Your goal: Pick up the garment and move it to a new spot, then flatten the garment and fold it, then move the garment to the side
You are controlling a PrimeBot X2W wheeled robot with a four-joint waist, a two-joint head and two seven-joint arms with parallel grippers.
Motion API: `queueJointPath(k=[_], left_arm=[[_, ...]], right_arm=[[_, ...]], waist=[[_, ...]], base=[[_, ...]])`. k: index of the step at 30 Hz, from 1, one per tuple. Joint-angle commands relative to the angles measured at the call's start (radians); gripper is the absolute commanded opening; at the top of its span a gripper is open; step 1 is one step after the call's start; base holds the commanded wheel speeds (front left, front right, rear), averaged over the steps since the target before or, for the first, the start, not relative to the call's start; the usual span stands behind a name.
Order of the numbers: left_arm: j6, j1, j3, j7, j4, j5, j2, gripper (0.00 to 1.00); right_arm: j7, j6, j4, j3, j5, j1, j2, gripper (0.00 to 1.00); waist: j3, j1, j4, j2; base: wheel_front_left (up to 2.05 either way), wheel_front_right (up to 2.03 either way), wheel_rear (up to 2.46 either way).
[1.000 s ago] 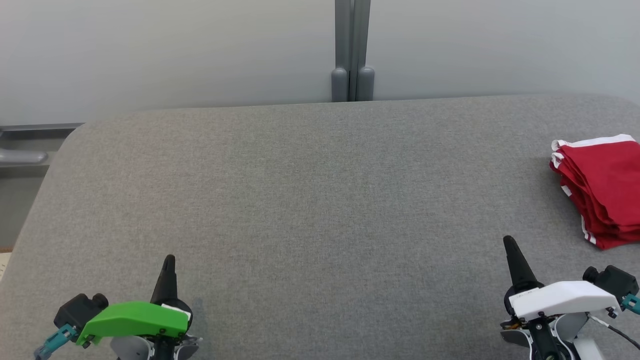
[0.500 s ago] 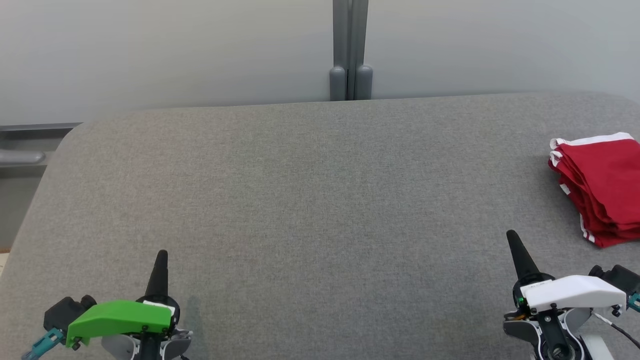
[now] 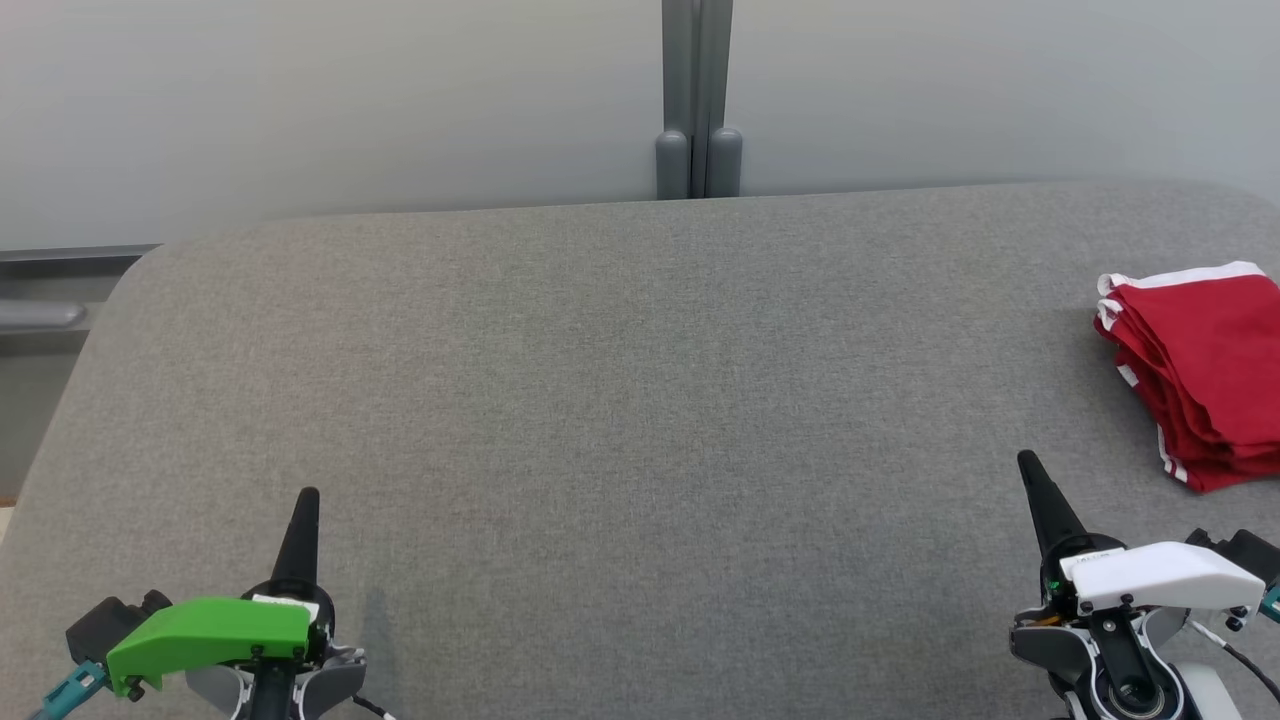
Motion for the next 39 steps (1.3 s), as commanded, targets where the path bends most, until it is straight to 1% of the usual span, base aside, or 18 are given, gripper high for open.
queueJointPath(k=[1, 39], left_arm=[[-0.009, -0.025, 0.01, 0.006, -0.008, -0.019, 0.002, 0.0], [-0.064, -0.033, 0.099, 0.079, -0.025, -0.251, -0.009, 0.0]], right_arm=[[0.006, 0.0, -0.002, -0.006, 0.024, -0.02, -0.004, 0.0], [0.07, 0.0, 0.006, -0.044, 0.292, -0.045, 0.0, 0.0]], waist=[[0.0, 0.0, 0.0, 0.0], [0.009, 0.0, -0.012, 0.0]], base=[[0.0, 0.0, 0.0], [0.0, 0.0, 0.0]])
